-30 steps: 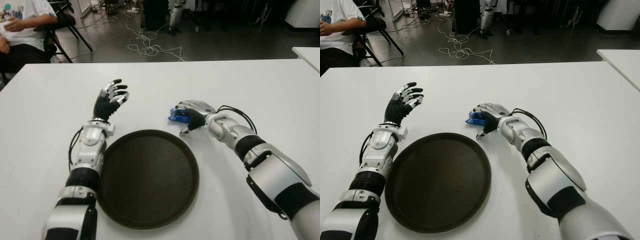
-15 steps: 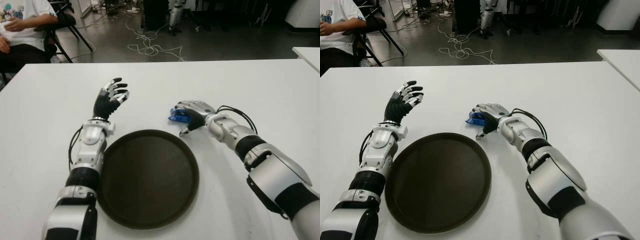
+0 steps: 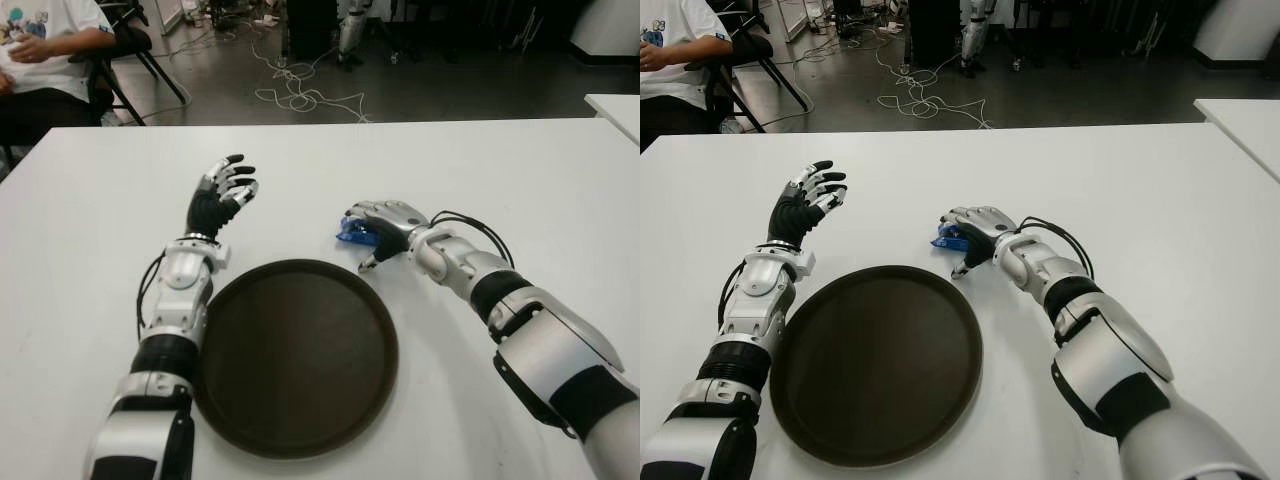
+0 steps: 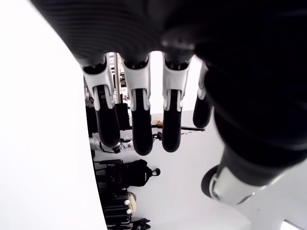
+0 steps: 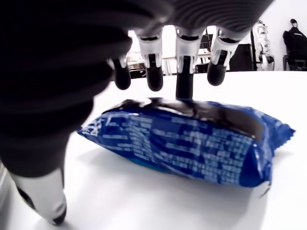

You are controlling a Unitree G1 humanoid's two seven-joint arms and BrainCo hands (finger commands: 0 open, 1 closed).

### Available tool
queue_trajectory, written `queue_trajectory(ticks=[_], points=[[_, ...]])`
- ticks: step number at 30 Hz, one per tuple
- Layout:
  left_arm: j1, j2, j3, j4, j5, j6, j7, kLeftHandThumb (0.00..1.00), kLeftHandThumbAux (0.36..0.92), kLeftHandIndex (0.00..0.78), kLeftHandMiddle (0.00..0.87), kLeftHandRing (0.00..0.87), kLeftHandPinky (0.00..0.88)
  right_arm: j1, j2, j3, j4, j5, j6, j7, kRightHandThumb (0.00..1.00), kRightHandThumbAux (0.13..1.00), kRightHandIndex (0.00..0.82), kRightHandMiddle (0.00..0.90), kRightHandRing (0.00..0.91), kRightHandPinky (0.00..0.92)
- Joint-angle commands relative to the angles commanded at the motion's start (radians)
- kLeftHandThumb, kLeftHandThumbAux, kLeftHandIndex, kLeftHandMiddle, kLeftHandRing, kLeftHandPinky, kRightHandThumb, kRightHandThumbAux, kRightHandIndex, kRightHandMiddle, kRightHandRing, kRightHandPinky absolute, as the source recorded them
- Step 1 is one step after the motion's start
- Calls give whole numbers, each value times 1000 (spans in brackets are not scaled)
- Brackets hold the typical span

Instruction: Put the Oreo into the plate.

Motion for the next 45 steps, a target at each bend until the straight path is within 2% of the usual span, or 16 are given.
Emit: queue_trajectory(ticks=[3, 5, 11, 18, 29, 35, 39, 41, 43, 45], points=[[3, 0, 0, -6, -1, -1, -1, 241, 737, 205, 287, 276, 292, 3, -1, 7, -4, -10, 10, -66, 0, 780, 272, 264, 268, 260], [5, 1, 1, -10, -2, 1, -3, 242, 738, 204, 286, 275, 290, 5, -2, 13, -5, -17, 16, -110, 0, 818, 351, 344, 373, 364], [9, 2, 1, -24, -3, 11, -5, 222, 746, 199, 285, 273, 289, -2, 5, 18, 1, -26, 44, -217, 0, 880, 481, 540, 558, 526], [11, 1, 3, -34, -6, 22, -5, 244, 759, 195, 285, 273, 294, -3, 7, 9, 1, -19, 42, -254, 0, 892, 534, 636, 655, 639], [9, -2, 7, -30, -8, 13, -2, 247, 749, 195, 290, 277, 289, -11, 3, 2, -1, -13, 18, -218, 2, 900, 576, 702, 722, 725], [9, -2, 9, -32, -10, 16, -2, 253, 742, 197, 290, 277, 298, -13, -3, 8, -5, -25, 9, -220, 5, 905, 573, 705, 725, 725], [11, -2, 8, -36, -10, 17, -4, 256, 739, 196, 289, 276, 300, -10, -5, 11, -4, -29, 7, -227, 1, 903, 537, 639, 659, 643], [12, -1, 7, -39, -9, 20, -5, 247, 746, 194, 290, 276, 295, -6, -5, 11, 1, -31, 11, -224, 0, 876, 451, 511, 532, 508], [12, 0, 8, -40, -10, 22, -7, 243, 749, 194, 291, 276, 293, -4, -5, 11, 5, -31, 15, -219, 0, 858, 404, 447, 467, 439], [11, -1, 9, -39, -12, 23, -8, 239, 745, 194, 290, 276, 292, -1, -6, 10, 9, -28, 18, -204, 0, 798, 295, 333, 349, 323]])
